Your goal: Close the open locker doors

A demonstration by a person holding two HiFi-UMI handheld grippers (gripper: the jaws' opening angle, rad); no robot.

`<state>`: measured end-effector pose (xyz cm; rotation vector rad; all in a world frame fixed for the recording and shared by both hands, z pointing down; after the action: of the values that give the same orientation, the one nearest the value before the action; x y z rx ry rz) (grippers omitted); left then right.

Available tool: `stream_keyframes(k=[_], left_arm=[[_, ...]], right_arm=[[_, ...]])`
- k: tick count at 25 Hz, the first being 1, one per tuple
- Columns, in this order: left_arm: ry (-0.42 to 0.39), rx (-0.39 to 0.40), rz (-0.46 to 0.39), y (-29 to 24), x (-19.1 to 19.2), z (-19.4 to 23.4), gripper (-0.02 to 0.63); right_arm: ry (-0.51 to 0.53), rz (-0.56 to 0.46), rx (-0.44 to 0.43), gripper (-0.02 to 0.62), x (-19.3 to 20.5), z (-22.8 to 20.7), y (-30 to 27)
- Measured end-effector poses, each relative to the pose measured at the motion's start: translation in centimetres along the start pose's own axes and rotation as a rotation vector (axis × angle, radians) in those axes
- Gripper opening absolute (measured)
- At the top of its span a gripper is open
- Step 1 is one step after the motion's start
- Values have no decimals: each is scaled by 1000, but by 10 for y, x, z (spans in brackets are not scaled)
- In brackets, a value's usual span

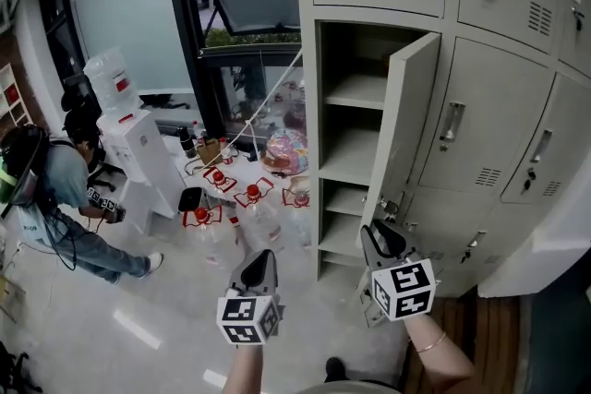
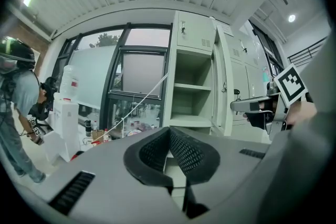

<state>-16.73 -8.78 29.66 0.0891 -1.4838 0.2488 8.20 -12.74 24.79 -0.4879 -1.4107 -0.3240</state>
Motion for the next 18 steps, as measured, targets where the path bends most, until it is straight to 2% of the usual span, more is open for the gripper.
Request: stream_keyframes(k=[10,18], left_arm=[[19,-140,-3,7,-1,36,20],[26,-244,-10,20,-1,57,20]], right_arm=[[44,40,-86,86,-8,9,-68],[77,76,-117,86,-12,2,-118]])
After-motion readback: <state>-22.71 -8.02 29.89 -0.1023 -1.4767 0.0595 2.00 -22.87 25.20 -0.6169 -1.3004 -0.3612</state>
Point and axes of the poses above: the fingertips, and each gripper's own axes: y backward along the fingers, z to its left, x out of its underside, the point moved 7 cm from there along y, backward along the fingers, and after that the axes turned 3 degrees about -x, right-handed, at the moved point
